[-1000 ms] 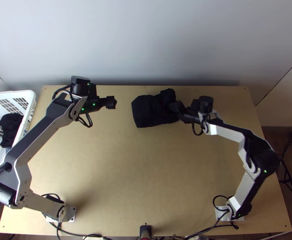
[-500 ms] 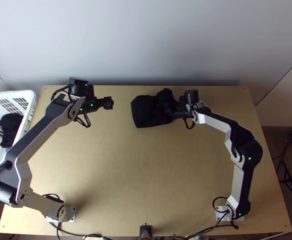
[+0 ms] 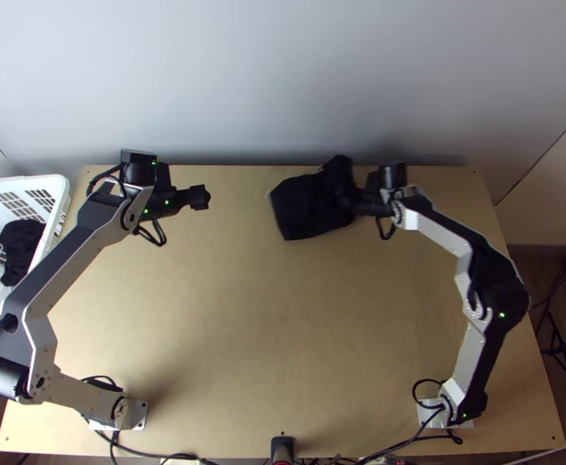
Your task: Fold the t-shirt
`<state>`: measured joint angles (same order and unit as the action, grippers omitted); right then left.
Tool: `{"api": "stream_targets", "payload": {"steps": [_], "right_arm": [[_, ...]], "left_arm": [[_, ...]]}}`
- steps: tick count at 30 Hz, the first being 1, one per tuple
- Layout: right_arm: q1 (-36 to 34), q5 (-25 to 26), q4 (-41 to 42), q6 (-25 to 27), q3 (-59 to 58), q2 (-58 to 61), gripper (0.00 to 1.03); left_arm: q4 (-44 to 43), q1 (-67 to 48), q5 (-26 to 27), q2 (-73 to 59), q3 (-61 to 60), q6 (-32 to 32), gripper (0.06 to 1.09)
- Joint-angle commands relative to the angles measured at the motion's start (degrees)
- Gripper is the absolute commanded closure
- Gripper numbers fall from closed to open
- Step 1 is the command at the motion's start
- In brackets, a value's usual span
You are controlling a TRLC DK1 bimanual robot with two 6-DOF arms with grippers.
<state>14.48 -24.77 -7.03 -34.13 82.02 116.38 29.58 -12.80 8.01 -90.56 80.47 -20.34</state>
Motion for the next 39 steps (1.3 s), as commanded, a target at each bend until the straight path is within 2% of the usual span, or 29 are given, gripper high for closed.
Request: {"api": "stream_targets", "payload": {"steps": [1, 4, 20, 27, 39], "right_arm": [[-6.5, 2.6, -0.4, 4.7, -2.7, -4.1, 1.00], [-9.5, 3.0, -0.4, 7.6, -3.7, -4.2, 1.00], [-27.7, 3.1, -0.4, 16.3, -2.7, -2.8, 1.00], [-33.8, 3.1, -0.4, 20.4, -1.8, -1.3, 1.00], [-40.5, 4.1, -1.1, 26.3, 1.7, 2.1, 1.00]], "left_arm": [[-0.1, 0.9, 1.1, 0.6, -1.5, 0.1, 0.11], [-0.3, 0.8, 1.2, 0.6, -1.7, 0.4, 0.11], [-1.8, 0.1, 1.4, -0.3, -1.6, 0.7, 0.11], [-1.9, 0.1, 1.4, -0.3, -1.5, 1.1, 0.11], [-1.6, 0.8, 1.4, 0.4, -2.6, 1.6, 0.11]]}}
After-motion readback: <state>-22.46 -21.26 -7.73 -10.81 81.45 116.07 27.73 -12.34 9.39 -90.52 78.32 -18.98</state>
